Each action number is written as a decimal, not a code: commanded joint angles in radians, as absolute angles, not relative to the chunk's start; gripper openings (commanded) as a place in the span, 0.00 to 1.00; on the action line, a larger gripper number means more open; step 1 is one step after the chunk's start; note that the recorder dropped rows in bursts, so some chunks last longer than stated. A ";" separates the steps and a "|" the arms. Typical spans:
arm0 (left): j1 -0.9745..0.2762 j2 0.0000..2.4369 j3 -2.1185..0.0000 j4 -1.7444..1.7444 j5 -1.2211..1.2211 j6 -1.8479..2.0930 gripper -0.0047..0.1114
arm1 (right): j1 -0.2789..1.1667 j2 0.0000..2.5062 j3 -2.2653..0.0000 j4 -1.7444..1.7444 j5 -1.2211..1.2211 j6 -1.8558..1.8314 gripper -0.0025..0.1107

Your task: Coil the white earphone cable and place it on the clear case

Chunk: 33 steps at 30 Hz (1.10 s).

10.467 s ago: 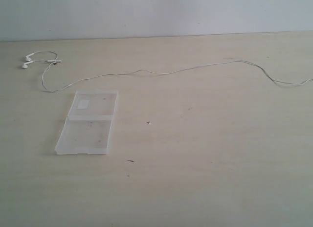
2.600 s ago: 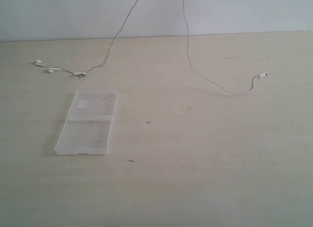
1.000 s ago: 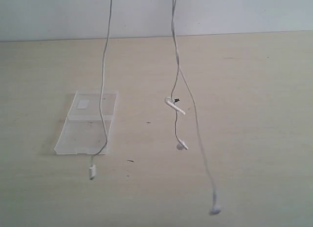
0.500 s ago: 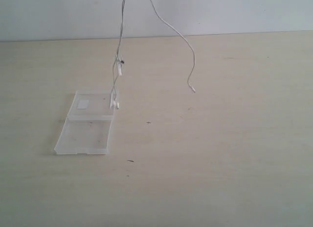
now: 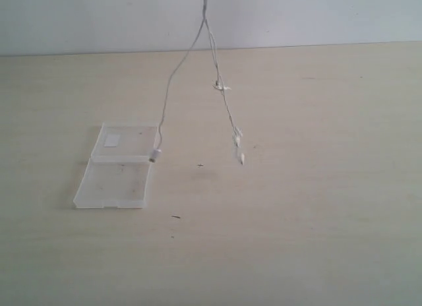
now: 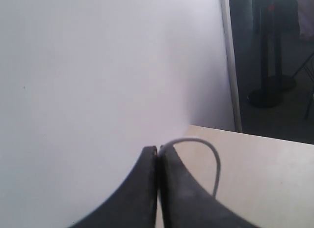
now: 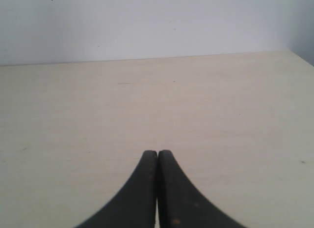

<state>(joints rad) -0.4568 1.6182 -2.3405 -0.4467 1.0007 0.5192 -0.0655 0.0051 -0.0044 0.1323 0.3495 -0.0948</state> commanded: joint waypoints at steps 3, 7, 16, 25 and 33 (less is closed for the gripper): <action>-0.459 1.611 -2.339 -0.450 0.986 0.517 0.04 | -0.070 0.000 0.000 0.130 0.335 -0.102 0.02; -0.459 1.611 -2.339 -0.450 0.988 0.517 0.04 | -0.070 0.000 0.000 0.130 0.335 -0.102 0.02; -0.459 1.620 -2.339 -0.421 0.970 0.523 0.04 | -0.070 0.000 0.000 0.130 0.335 -0.102 0.02; -0.459 1.632 -2.339 -0.412 0.966 0.523 0.04 | -0.070 0.000 0.000 0.122 0.332 -0.111 0.02; -0.459 1.662 -2.339 -0.360 0.966 0.545 0.04 | -0.070 0.000 0.000 0.283 0.131 -0.101 0.02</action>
<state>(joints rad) -0.4568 1.6482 -2.3405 -0.3772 0.9831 0.5406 -0.0655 0.0051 -0.0044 0.1755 0.2166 -0.1016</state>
